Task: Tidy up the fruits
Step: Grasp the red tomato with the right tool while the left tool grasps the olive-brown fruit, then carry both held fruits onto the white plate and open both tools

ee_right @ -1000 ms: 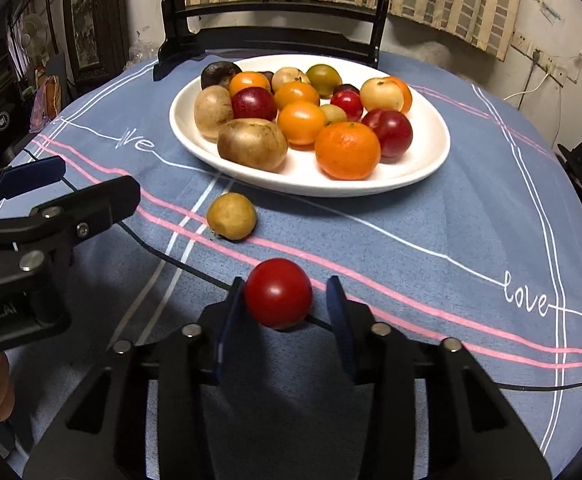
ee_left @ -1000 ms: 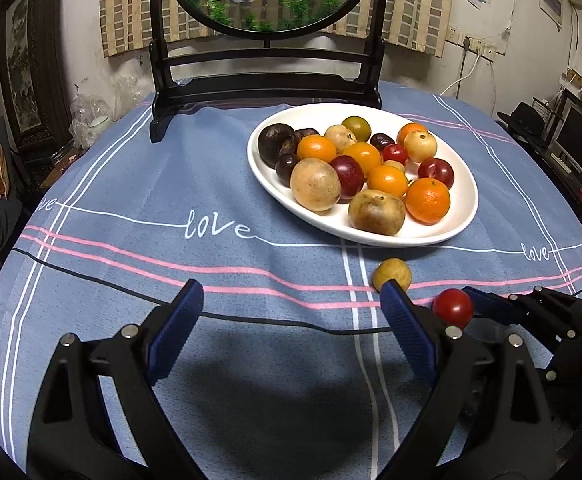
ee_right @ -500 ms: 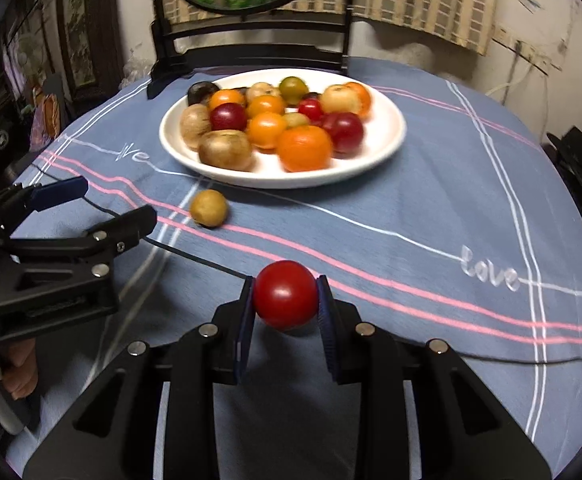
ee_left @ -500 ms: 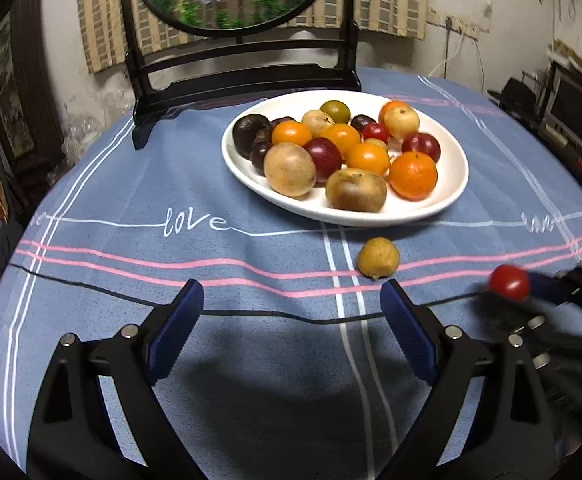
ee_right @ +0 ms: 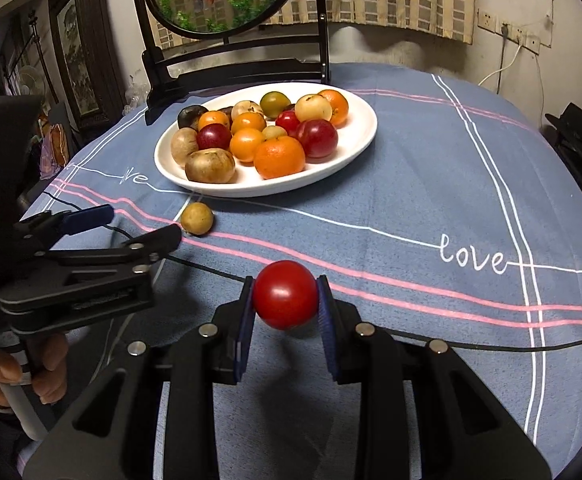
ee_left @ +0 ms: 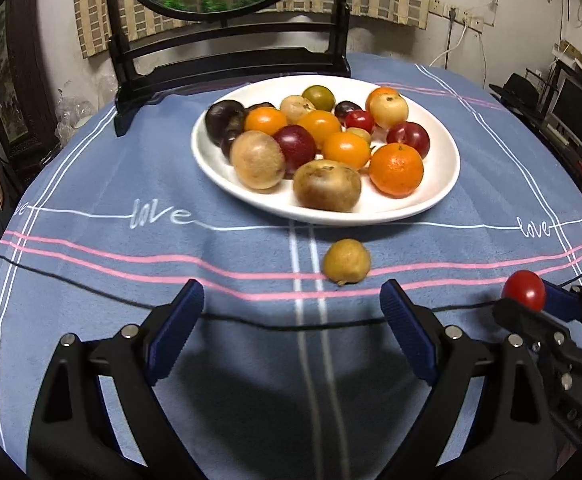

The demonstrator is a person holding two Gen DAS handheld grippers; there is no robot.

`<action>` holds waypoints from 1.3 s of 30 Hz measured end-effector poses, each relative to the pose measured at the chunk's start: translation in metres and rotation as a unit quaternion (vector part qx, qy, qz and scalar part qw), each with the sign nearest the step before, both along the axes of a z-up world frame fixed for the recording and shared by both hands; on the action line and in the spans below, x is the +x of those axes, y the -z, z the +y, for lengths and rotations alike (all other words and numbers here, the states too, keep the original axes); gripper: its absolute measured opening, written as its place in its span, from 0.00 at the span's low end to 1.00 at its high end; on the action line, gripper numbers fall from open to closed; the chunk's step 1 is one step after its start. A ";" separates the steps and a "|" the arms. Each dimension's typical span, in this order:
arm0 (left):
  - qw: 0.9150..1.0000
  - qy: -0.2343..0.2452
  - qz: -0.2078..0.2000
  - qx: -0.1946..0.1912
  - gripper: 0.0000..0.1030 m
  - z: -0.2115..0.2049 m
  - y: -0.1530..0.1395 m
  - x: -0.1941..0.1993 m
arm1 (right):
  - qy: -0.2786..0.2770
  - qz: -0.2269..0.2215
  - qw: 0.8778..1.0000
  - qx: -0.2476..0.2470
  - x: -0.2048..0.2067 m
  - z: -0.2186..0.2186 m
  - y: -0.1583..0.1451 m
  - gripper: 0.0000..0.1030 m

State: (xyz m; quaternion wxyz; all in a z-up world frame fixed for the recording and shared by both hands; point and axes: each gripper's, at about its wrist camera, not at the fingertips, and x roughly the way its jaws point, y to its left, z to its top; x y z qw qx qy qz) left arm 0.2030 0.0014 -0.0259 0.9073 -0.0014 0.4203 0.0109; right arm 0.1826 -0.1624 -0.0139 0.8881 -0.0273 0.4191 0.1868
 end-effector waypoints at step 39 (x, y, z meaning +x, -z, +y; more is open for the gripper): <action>0.998 0.034 -0.053 -0.007 0.29 0.002 -0.060 0.030 | 0.017 -0.061 0.997 0.043 0.055 0.008 -0.053 0.30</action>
